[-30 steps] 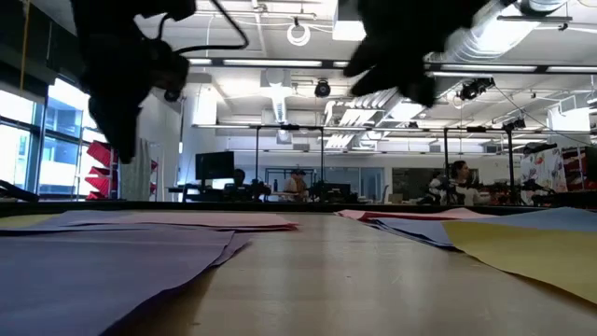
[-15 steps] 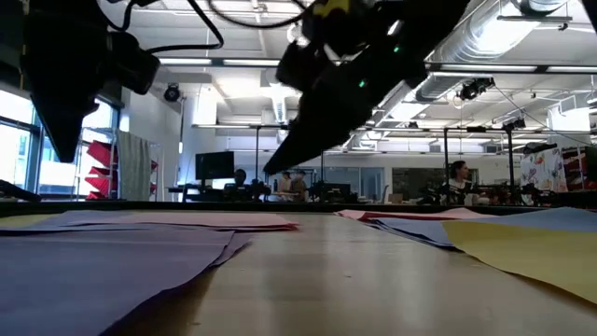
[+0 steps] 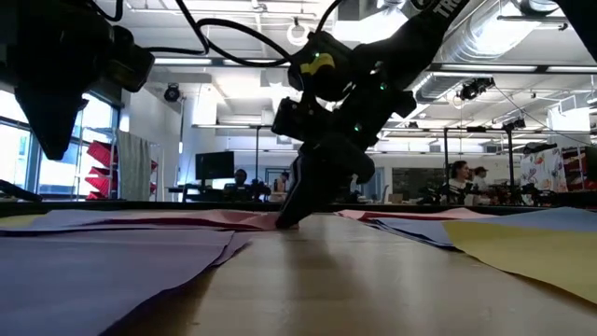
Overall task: Organize paper
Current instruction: Stack the pink paper on the top right of the table
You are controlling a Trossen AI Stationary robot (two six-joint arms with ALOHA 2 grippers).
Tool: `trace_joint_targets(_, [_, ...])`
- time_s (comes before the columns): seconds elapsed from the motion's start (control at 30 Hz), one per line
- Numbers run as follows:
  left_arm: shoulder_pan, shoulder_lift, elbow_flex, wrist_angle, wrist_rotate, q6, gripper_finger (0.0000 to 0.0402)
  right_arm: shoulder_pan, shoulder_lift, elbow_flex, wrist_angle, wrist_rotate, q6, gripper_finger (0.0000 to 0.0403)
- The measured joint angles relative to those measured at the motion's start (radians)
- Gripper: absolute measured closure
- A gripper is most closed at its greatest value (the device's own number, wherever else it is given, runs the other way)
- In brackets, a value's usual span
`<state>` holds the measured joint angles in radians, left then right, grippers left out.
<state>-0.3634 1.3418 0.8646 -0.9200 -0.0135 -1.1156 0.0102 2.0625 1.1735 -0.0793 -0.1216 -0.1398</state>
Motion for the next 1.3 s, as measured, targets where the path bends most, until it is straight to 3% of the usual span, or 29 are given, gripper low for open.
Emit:
trace_joint_targets(0.13, [0.000, -0.005, 0.002, -0.010, -0.009, 0.000, 0.0262, 0.004, -0.048, 0.015, -0.085, 0.005, 0.090, 0.0391])
trace_joint_targets(0.27, [0.000, -0.018, 0.067, -0.115, -0.087, 0.000, 0.0268, -0.002, -0.136, 0.064, -0.176, -0.010, 0.172, 0.0401])
trace_joint_targets(0.6, [0.000, -0.074, 0.354, -0.475, -0.490, 0.037, 0.0289, -0.061, -0.357, 0.121, -0.289, -0.053, 0.538, 0.0403])
trace_joint_targets(0.67, [-0.005, -0.087, 0.403, -0.479, -0.565, 0.118, 0.0289, -0.074, -0.402, 0.121, -0.313, -0.056, 0.601, 0.0403])
trace_joint_targets(0.77, [-0.022, -0.108, 0.436, -0.411, -0.696, 0.304, 0.0287, -0.097, -0.484, 0.122, -0.335, -0.072, 0.671, 0.0403])
trace_joint_targets(0.9, [-0.016, -0.119, 0.438, -0.184, -0.826, 0.695, 0.0267, -0.122, -0.534, 0.121, -0.387, -0.073, 0.731, 0.0403])
trace_joint_targets(1.07, [0.076, -0.075, 0.394, 0.136, -0.827, 1.101, 0.0216, -0.131, -0.546, 0.130, -0.375, -0.092, 0.753, 0.0403])
trace_joint_targets(1.2, [0.140, -0.042, 0.346, 0.334, -0.768, 1.268, 0.0174, -0.121, -0.543, 0.129, -0.398, -0.085, 0.753, 0.0403])
trace_joint_targets(1.3, [0.175, 0.006, 0.342, 0.357, -0.736, 1.350, 0.0157, -0.112, -0.543, 0.129, -0.399, -0.081, 0.758, 0.0403])
